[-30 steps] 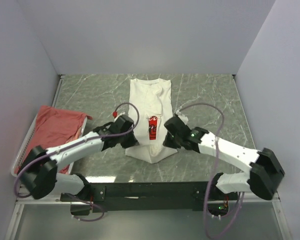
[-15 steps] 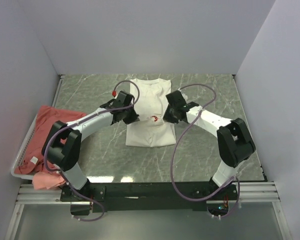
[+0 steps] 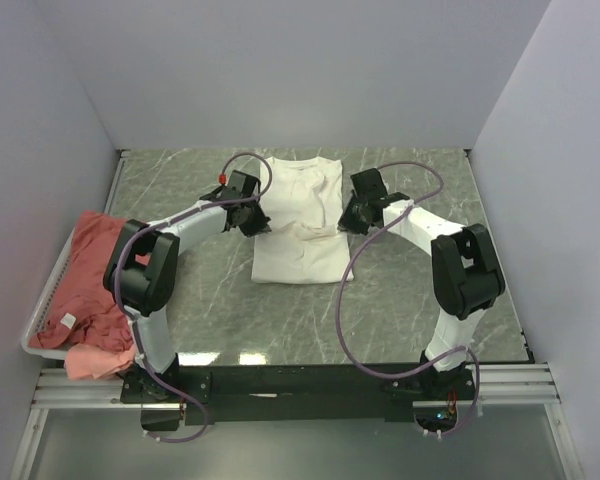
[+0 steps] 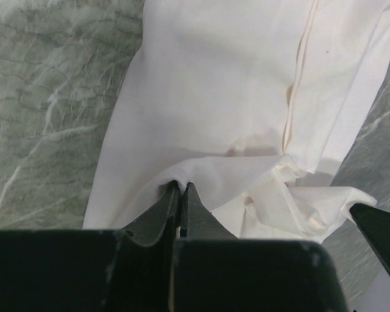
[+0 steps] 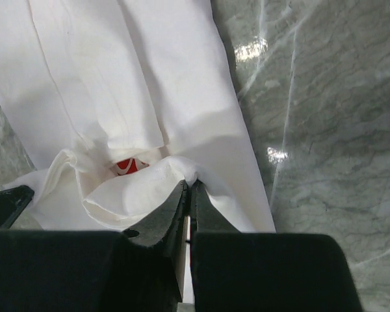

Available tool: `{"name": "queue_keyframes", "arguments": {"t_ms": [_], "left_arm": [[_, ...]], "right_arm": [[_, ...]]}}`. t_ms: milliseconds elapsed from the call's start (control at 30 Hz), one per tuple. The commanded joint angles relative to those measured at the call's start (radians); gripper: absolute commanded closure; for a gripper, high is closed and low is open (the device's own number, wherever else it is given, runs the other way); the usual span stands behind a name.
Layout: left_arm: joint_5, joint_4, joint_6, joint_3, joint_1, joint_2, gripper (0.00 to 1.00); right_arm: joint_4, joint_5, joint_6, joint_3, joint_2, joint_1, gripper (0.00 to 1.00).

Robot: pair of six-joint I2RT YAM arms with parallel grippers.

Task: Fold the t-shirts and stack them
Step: Fold the tshirt

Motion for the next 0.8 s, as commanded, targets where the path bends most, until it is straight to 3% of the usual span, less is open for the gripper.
{"name": "queue_keyframes", "arguments": {"t_ms": [0,767], "left_arm": [[0.019,0.032,0.029,0.045,0.008,0.015,0.99],[0.08,0.086,0.043,0.053,0.064,0.048,0.99]], "right_arm": [[0.038,-0.028,-0.027,0.054,0.025,-0.021,1.0],[0.049,-0.076,-0.033,0.097,0.093,-0.078,1.0]]}}
